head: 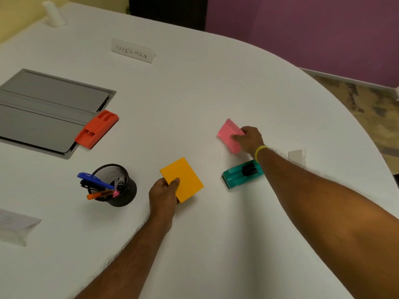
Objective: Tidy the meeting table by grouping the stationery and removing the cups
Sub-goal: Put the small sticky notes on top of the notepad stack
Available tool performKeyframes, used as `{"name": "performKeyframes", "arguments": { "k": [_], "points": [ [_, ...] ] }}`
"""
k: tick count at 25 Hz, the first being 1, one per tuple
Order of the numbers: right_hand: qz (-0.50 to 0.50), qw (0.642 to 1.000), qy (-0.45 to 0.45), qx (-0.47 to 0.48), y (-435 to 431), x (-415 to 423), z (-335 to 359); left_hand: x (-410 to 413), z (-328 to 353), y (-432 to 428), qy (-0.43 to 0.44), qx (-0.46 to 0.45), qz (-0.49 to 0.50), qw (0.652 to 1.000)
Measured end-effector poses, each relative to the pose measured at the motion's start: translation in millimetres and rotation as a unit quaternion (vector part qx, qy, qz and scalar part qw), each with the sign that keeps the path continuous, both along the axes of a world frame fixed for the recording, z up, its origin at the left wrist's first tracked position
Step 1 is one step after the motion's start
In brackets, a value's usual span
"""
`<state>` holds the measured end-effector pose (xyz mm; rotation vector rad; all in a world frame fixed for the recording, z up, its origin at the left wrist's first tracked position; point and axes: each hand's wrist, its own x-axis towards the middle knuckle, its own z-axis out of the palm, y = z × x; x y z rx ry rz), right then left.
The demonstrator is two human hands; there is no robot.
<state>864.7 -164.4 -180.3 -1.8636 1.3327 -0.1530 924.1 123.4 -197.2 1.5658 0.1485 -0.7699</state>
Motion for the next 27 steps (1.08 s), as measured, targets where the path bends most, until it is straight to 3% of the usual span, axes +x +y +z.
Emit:
{"name": "performKeyframes", "arguments": {
  "k": [3, 8, 11, 17, 21, 27],
  "points": [
    [0.018, 0.988, -0.143, 0.059, 43.1, -5.0, 27.0, -0.2, 12.0, 5.4, 0.011, -0.014, -0.01, 1.0],
    [0.053, 0.962, -0.214, 0.164, 133.4, -29.8, 54.8, -16.0, 38.4, 19.3, 0.038, -0.036, -0.029, 0.998],
    [0.056, 0.962, -0.202, 0.177, 180.4, -44.2, 58.2, -30.4, 52.2, 35.3, 0.07, -0.071, -0.028, 0.995],
    [0.063, 0.992, -0.109, 0.017, 260.7, -75.3, 61.0, -64.5, 71.3, 84.2, 0.127, -0.109, -0.028, 0.985],
    [0.056, 0.98, -0.127, 0.145, 301.1, -93.8, 77.7, -76.3, 82.5, 115.8, 0.138, -0.112, -0.027, 0.984],
    [0.056, 0.98, -0.134, 0.134, 374.1, -124.3, 108.6, -98.1, 100.1, 176.4, 0.022, -0.021, -0.113, 0.993]
  ]
}}
